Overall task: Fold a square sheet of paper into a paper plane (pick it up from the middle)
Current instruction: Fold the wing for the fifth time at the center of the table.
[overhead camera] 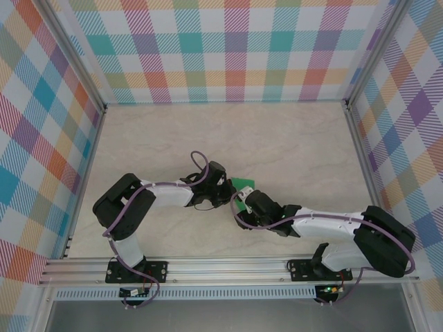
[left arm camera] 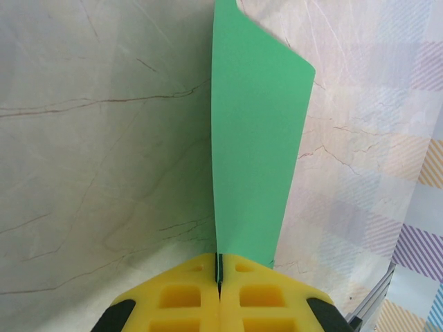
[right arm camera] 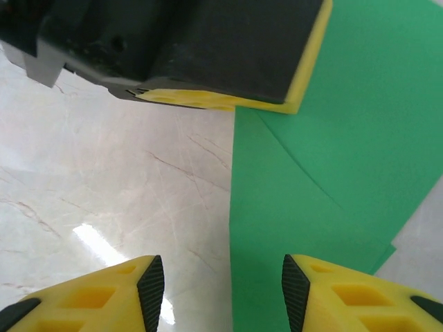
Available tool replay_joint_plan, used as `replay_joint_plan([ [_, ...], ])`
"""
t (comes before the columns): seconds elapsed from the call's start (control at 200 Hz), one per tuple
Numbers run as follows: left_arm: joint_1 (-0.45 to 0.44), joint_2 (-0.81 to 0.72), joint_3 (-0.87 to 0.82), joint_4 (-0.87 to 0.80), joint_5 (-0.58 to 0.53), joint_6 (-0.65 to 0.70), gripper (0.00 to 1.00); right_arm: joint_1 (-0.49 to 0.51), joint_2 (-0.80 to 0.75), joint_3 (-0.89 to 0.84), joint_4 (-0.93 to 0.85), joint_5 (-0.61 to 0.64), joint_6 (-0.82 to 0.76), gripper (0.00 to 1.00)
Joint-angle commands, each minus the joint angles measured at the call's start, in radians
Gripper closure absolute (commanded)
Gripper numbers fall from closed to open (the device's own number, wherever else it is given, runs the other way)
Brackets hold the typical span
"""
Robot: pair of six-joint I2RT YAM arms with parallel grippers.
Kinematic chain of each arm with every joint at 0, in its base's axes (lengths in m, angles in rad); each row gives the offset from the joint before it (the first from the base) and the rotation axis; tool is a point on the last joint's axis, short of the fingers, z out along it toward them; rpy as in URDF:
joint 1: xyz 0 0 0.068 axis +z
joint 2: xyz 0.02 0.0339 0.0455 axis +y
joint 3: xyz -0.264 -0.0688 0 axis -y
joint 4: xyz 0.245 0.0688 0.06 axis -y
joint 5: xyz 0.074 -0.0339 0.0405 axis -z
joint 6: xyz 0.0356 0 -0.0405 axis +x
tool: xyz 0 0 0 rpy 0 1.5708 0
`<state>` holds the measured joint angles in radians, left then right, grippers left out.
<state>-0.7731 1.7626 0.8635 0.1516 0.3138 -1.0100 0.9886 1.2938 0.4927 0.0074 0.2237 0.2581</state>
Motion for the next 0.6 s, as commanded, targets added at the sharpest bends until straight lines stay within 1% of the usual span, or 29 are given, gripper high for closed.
replay_joint_plan([
  [0.0,-0.014,-0.046,0.03,-0.02,0.007,-0.018,1.0,0.022,0.033,0.0,0.038,0.123,-0.101,0.49],
  [0.055,-0.014,-0.048,0.031,-0.02,0.008,-0.02,1.0,0.037,0.051,0.008,0.048,0.133,-0.112,0.49],
  [0.195,-0.014,-0.049,0.041,-0.025,0.018,-0.02,1.0,0.072,0.11,0.023,0.062,0.21,-0.122,0.5],
  [0.265,-0.013,-0.048,0.04,-0.028,0.015,-0.019,1.0,0.083,0.14,0.028,0.074,0.232,-0.129,0.51],
  [0.34,-0.015,-0.048,0.039,-0.027,0.018,-0.019,1.0,0.103,0.166,0.039,0.074,0.283,-0.129,0.54],
  [0.595,-0.014,-0.055,0.032,-0.043,0.001,-0.019,1.0,0.135,0.17,0.044,0.083,0.379,-0.105,0.57],
])
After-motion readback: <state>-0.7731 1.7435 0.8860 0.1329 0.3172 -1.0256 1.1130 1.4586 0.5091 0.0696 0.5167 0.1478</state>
